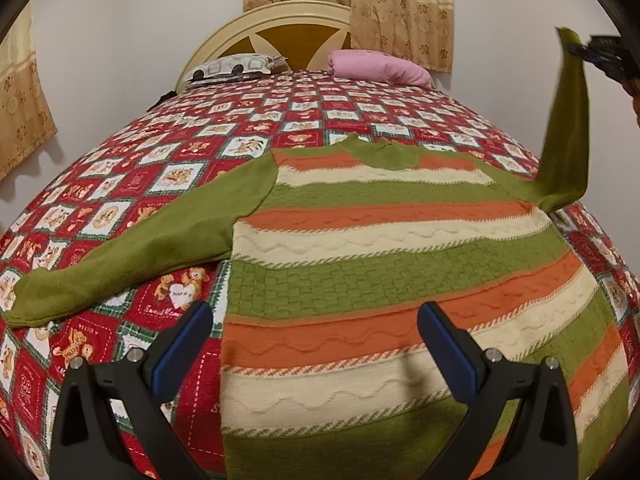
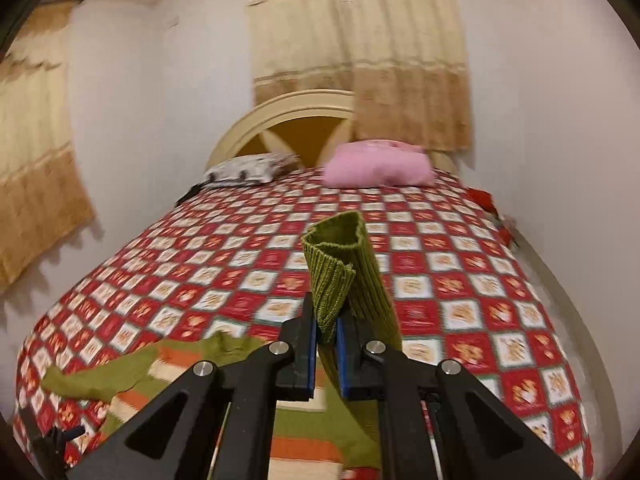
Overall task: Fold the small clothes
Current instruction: 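Carry the held sleeve across the sweater body and lay it down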
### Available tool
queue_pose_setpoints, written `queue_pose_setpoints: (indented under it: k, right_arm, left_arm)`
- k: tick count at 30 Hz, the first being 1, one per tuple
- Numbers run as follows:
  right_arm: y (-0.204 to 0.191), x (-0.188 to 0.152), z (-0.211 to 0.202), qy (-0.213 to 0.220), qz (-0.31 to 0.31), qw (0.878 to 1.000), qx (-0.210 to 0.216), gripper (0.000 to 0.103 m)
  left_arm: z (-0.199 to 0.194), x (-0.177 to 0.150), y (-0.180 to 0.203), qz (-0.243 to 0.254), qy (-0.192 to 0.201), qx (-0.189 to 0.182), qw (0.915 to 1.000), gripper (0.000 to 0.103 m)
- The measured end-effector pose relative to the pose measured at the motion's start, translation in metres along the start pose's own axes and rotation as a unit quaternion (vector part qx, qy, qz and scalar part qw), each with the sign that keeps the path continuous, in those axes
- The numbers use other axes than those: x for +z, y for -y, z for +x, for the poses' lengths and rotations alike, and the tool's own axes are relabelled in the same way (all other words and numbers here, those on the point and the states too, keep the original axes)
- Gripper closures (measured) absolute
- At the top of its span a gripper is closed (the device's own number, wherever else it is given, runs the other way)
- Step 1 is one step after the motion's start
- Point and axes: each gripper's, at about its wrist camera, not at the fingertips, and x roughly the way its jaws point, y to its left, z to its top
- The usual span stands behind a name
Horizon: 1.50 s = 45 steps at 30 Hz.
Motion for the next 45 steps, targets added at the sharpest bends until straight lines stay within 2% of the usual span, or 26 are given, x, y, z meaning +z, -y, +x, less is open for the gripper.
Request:
queue_pose_setpoints:
  k: [4,8,10,14,17,18,19,21,23,26,29,31,33,35,37,39,42,43,44,45]
  right_arm:
    - [-0.065,-0.007,0.021,-0.012,-0.044,0.998,0.034,0.096]
    - [-0.122,-0.03,0.051,-0.032,-0.068,0.994,0.074,0.096]
    - [-0.15,-0.05,0.075,-0.05,-0.057,0.992,0.102,0.096]
    - [-0.196,-0.095,0.118,-0.086,-0.046,0.986,0.133,0.096]
    - [-0.224,-0.137,0.157,-0.137,-0.039,0.976,0.167,0.094]
    - [-0.229,-0.15,0.167,-0.156,-0.035,0.97,0.184,0.088]
    - [-0.232,-0.159,0.172,-0.171,-0.035,0.966,0.189,0.065]
    - [-0.235,-0.172,0.17,-0.194,-0.045,0.962,0.186,0.027]
    - [-0.226,-0.176,0.152,-0.181,-0.059,0.963,0.193,0.028]
    - [-0.197,-0.173,0.127,-0.164,-0.075,0.971,0.157,0.028]
    - [-0.155,-0.173,0.102,-0.135,-0.086,0.983,0.094,0.028]
    - [-0.134,-0.178,0.097,-0.131,-0.103,0.985,0.043,0.028]
    - [-0.116,-0.186,0.096,-0.147,-0.104,0.984,0.016,0.027]
    - [-0.11,-0.199,0.095,-0.155,-0.1,0.983,0.015,0.027]
    - [-0.111,-0.21,0.093,-0.148,-0.113,0.983,0.006,0.027]
    - [-0.116,-0.221,0.095,-0.147,-0.13,0.981,-0.006,0.027]
    - [-0.122,-0.232,0.1,-0.157,-0.151,0.976,-0.016,0.027]
    - [-0.124,-0.236,0.103,-0.165,-0.159,0.973,-0.021,0.027]
    - [-0.127,-0.24,0.106,-0.169,-0.165,0.971,-0.026,0.027]
    - [-0.129,-0.241,0.106,-0.166,-0.17,0.971,-0.03,0.027]
  left_arm:
    - [0.0,-0.001,-0.007,-0.011,0.003,-0.004,0.9999,0.0]
    - [0.0,-0.003,-0.015,-0.022,0.003,-0.006,0.9997,0.0]
    - [-0.001,-0.003,-0.019,-0.025,0.004,-0.004,0.9997,0.0]
    - [-0.002,-0.005,-0.03,-0.031,0.004,0.004,0.9995,0.0]
    - [-0.001,-0.006,-0.039,-0.033,0.001,0.014,0.9994,0.0]
    - [-0.001,-0.007,-0.042,-0.034,-0.001,0.017,0.9993,0.0]
    - [0.0,-0.007,-0.046,-0.035,-0.004,0.021,0.9992,0.0]
    - [0.001,-0.007,-0.051,-0.034,-0.008,0.026,0.999,0.0]
    - [0.001,-0.006,-0.056,-0.036,-0.01,0.021,0.9991,0.0]
    - [0.0,0.001,-0.06,-0.033,-0.011,0.007,0.9994,0.0]
    - [-0.002,0.015,-0.058,-0.026,-0.005,-0.008,0.9996,0.0]
    - [-0.001,0.029,-0.053,-0.02,0.007,-0.016,0.9996,0.0]
    - [0.007,0.045,-0.045,-0.013,0.011,-0.028,0.9995,0.0]
    - [0.019,0.056,-0.038,-0.014,0.007,-0.049,0.9987,0.006]
    - [0.04,0.066,-0.028,-0.02,-0.01,-0.076,0.9968,0.025]
    - [0.063,0.072,-0.017,-0.014,-0.026,-0.074,0.9968,0.041]
    - [0.1,0.076,-0.007,-0.014,-0.052,-0.063,0.9965,0.048]
    - [0.11,0.075,-0.004,-0.017,-0.065,-0.071,0.9952,0.049]
    - [0.119,0.074,-0.003,-0.02,-0.075,-0.076,0.9941,0.054]
    - [0.127,0.073,-0.004,-0.03,-0.083,-0.082,0.9927,0.07]
